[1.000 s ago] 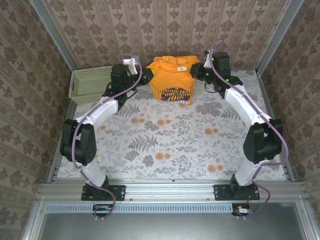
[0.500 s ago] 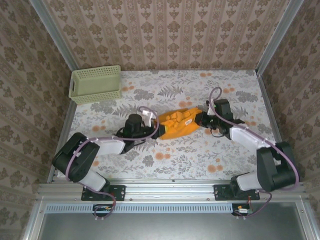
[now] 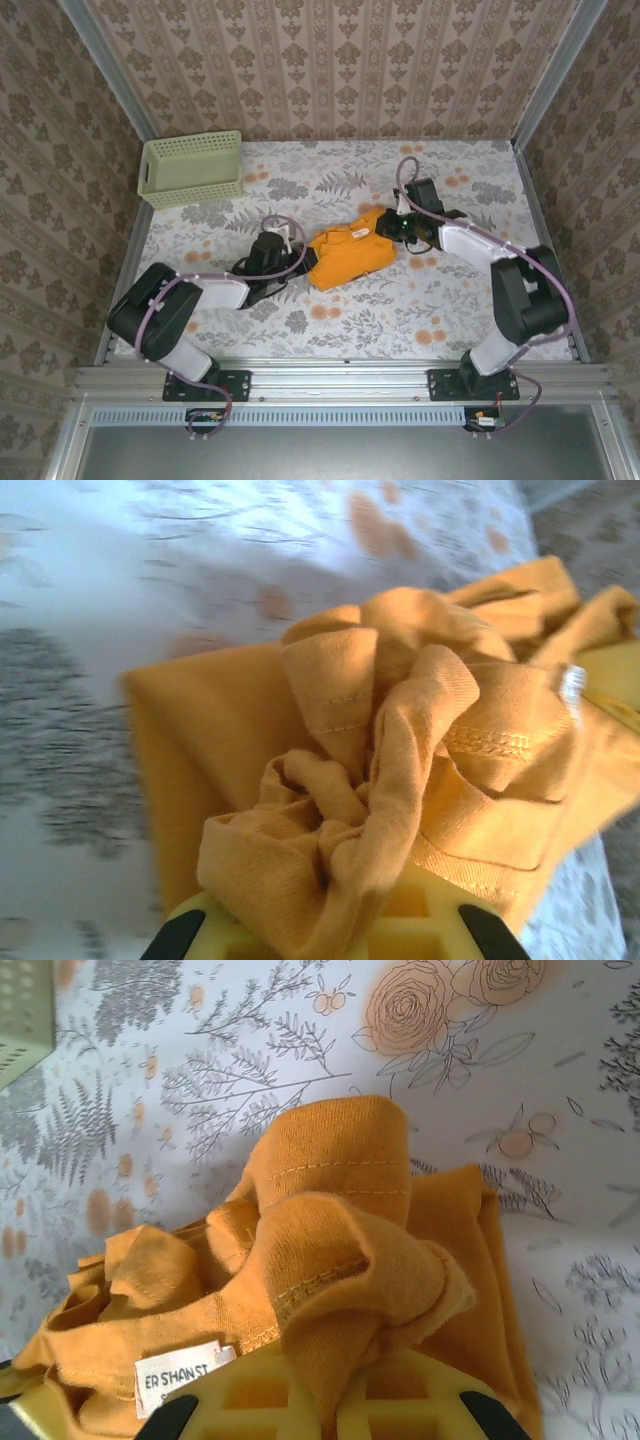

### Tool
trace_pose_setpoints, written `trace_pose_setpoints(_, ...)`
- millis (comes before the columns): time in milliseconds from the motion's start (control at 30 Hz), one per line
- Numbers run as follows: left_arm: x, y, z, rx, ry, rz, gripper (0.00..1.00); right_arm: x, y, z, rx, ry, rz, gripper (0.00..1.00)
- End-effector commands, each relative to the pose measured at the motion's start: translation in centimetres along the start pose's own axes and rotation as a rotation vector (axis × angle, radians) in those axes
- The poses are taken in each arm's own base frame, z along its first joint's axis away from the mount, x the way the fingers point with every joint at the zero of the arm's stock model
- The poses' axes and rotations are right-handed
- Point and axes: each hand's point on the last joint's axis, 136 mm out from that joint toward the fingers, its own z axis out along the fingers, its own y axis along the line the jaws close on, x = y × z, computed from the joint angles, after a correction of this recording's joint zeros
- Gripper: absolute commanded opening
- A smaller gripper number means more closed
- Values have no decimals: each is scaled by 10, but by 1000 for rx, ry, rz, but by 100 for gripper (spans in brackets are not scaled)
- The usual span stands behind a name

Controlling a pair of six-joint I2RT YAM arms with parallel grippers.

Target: Fold the inside-out t-shirt

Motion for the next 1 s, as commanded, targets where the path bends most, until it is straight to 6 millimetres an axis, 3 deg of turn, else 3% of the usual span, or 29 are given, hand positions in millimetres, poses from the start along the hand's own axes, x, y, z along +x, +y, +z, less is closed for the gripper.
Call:
trace_pose_setpoints(0,-20,12,9,-36,-43,-122,0,-7,-15,12,92,25,-24,0)
trace_pose_setpoints(133,-20,17,18,-54,-20,-152,6,-6,-25,27,129,50,-25,3)
trace_pose_setpoints(300,-20,29,14,-116,-29,-177,24,-11,-32,39,156,49,-48,15)
trace_pose_setpoints(400,-27,35,9,-138,-45,-194,35,-18,-31,39,168,45,-64,27)
trace_pose_setpoints(567,-42,44,-18,-238,-85,-209,53,-36,-29,7,245,-24,-118,49)
trace_pose_setpoints(700,-55,38,-53,-353,-138,-134,67,-39,-25,-29,296,-72,-164,58)
trace_pose_setpoints(833,-60,22,-75,-386,-178,-55,71,-27,-15,-59,335,-112,-218,64)
trace_pose_setpoints(967,-51,-24,-61,-323,-138,101,72,-2,10,-64,310,-118,-272,65)
